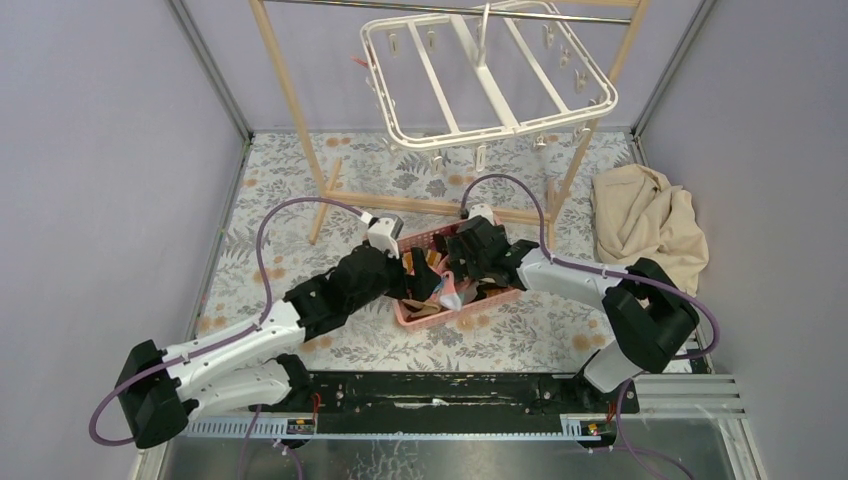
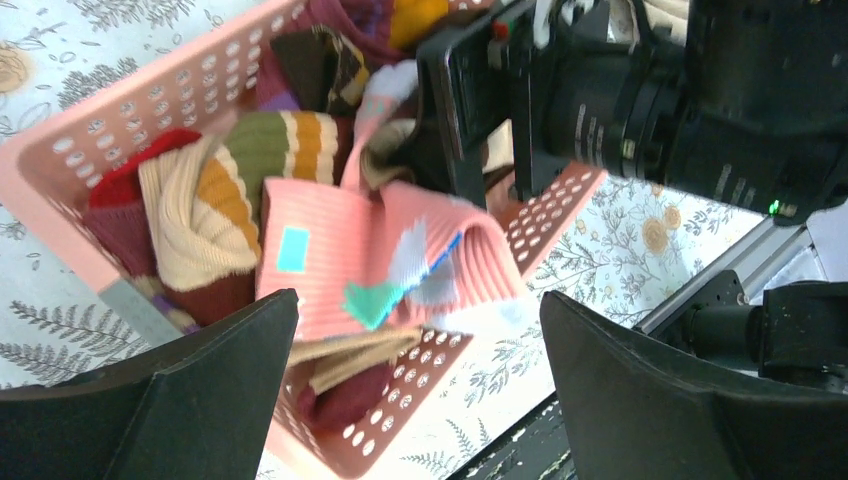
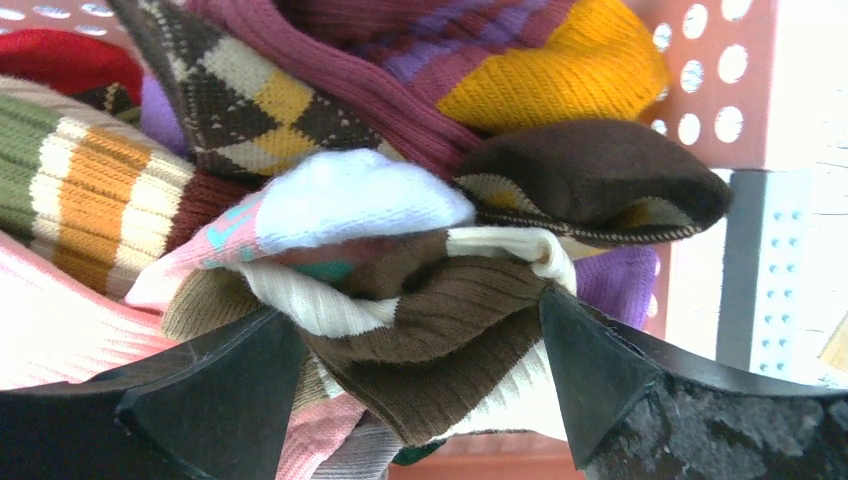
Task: Remove the socks clipped to the hanger
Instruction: Place the sock in the bin, then move the bin to the center of the board.
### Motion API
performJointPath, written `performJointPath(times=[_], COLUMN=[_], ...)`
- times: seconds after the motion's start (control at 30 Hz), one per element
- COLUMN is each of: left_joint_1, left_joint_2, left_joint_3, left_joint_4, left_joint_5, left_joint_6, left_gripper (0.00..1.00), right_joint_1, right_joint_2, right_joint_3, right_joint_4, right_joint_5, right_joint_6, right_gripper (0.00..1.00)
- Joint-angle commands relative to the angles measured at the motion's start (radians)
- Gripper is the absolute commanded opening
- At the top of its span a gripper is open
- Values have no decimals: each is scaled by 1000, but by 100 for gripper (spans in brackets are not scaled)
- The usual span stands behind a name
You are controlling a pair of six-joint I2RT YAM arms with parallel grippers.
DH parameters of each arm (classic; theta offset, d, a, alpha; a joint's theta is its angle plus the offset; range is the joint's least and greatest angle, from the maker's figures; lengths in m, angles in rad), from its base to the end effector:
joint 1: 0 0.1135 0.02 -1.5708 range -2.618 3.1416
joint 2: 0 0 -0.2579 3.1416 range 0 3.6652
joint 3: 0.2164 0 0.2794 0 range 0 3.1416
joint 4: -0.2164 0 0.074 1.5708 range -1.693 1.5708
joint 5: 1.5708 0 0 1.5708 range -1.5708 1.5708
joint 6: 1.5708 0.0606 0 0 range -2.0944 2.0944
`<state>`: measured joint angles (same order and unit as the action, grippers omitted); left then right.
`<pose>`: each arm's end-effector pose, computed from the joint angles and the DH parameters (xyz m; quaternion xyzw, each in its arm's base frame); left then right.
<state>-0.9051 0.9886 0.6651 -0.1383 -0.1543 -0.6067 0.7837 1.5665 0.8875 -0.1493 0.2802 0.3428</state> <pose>0.1777 -0.2112 0.2394 0.0859 0.8442 -0.3124 0.4269 0.2656 0.2411 0.1493 -0.1523 0.9115 0.0818 0.3732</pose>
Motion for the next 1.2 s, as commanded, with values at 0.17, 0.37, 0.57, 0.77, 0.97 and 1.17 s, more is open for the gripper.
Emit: performJointPath(times=[0.17, 0.37, 0.57, 0.77, 0.97, 1.17], left_joint_1=[-44, -58, 24, 129, 216, 259], left_joint_2=[170, 410, 564, 643, 737, 829], left_joint_3=[-2, 23, 76, 130, 216, 357], left_joint_4=[114, 235, 296, 310, 319, 312], left_joint_5=[-46, -100, -86, -70, -34, 5], left_joint_6=[-50, -60, -53, -2, 62, 113], left_gripper=[99, 99, 99, 99, 99, 99], right_joint_1=[-114, -169, -194, -195, -213, -316], right_joint_2=[-57, -115, -155, -148, -115, -48], right_joint_3=[-92, -167, -195, -214, -205, -193], right_joint_4=[17, 33, 34, 59, 104, 180], right_joint_5=[67, 11, -21, -55, -71, -108], right_joint_6=[33, 45, 48, 75, 98, 103], right_gripper=[92, 93, 93, 93, 93, 94])
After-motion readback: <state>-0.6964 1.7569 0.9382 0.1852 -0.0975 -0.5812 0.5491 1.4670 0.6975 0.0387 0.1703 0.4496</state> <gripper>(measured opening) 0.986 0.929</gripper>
